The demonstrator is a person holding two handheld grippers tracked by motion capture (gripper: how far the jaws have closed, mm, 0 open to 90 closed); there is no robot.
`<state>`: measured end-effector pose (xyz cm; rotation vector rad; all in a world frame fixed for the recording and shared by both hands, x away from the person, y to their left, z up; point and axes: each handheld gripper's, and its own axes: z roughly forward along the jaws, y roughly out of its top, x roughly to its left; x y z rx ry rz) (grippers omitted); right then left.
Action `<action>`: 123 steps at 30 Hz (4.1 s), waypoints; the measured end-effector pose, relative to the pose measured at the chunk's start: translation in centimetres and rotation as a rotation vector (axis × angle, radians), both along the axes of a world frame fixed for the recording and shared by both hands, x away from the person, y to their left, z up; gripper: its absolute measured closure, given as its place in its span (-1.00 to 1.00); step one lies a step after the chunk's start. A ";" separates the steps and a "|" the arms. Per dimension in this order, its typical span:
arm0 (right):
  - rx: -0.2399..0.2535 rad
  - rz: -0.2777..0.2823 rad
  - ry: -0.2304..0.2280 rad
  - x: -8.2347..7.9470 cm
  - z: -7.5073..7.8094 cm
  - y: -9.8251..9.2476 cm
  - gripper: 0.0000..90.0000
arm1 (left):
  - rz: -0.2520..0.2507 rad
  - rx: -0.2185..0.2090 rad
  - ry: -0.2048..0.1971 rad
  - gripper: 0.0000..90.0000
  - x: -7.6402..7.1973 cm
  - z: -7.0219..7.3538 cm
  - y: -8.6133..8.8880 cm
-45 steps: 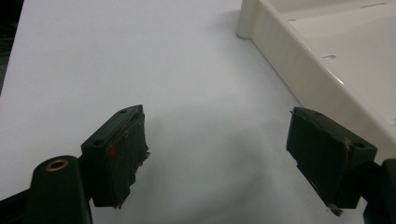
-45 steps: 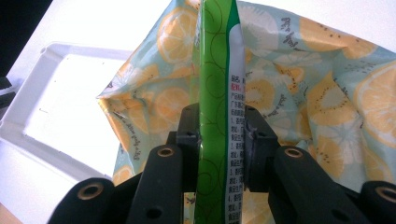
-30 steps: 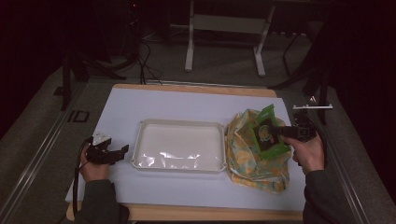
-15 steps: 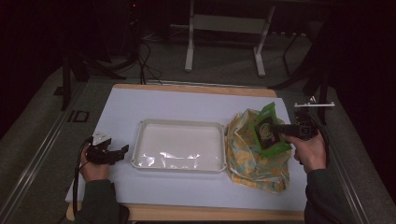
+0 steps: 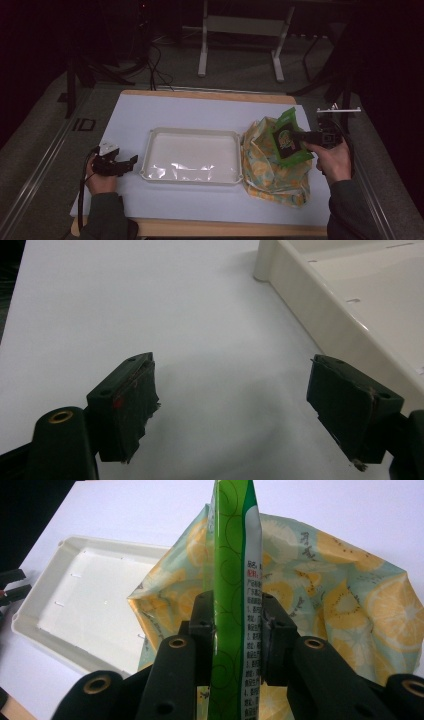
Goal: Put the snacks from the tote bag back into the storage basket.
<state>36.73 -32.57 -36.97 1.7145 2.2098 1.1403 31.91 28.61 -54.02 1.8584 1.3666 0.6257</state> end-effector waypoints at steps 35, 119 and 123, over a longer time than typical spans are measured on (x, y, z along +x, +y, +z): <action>0.025 0.035 -0.039 -0.2 2.0 1.4 0.62 | -0.001 0.000 0.000 -0.55 0.0 0.0 0.0; 0.112 0.089 -0.044 2.1 2.0 9.0 0.62 | 0.000 -0.003 -0.001 -0.55 0.0 0.0 0.0; 0.115 0.091 -0.042 2.2 1.9 9.4 0.62 | -0.001 -0.001 0.000 -0.55 0.0 0.0 0.0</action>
